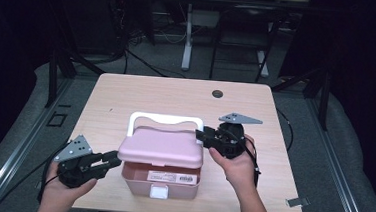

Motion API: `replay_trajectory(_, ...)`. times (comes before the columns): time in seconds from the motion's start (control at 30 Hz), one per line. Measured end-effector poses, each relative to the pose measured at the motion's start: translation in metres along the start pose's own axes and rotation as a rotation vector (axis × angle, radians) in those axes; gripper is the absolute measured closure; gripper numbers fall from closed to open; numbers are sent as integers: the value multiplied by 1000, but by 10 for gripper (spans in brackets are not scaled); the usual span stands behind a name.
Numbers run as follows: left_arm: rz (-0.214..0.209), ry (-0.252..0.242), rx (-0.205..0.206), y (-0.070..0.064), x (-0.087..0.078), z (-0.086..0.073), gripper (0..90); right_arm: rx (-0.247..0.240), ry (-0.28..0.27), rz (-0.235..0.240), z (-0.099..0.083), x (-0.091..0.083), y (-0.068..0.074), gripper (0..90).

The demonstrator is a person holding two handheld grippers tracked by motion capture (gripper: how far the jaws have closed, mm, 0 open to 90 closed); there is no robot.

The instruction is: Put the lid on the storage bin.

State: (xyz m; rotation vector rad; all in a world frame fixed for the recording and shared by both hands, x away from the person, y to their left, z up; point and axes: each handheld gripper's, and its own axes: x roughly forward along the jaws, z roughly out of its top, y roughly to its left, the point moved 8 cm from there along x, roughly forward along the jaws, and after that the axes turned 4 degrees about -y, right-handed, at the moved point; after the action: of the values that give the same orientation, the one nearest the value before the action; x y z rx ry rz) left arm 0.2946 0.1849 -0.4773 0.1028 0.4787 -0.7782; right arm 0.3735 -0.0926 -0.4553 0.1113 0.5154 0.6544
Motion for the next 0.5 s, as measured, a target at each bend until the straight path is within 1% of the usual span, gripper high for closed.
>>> replay_trajectory(0.13, -3, 2, -1, 0, 0, -3, 717, -1, 2, -1, -1, 1, 0, 636)
replay_trajectory(0.33, -1, 1, -3, -1, 1, -6, 717, 9, 3, 5, -2, 3, -3, 621)
replay_trajectory(0.4, -1, 2, -9, -2, 1, -7, 717, 15, 9, 7, -3, 3, -3, 617)
replay_trajectory(0.5, -4, 6, -3, -2, 1, -9, 717, 19, 6, 9, -3, 4, -4, 609)
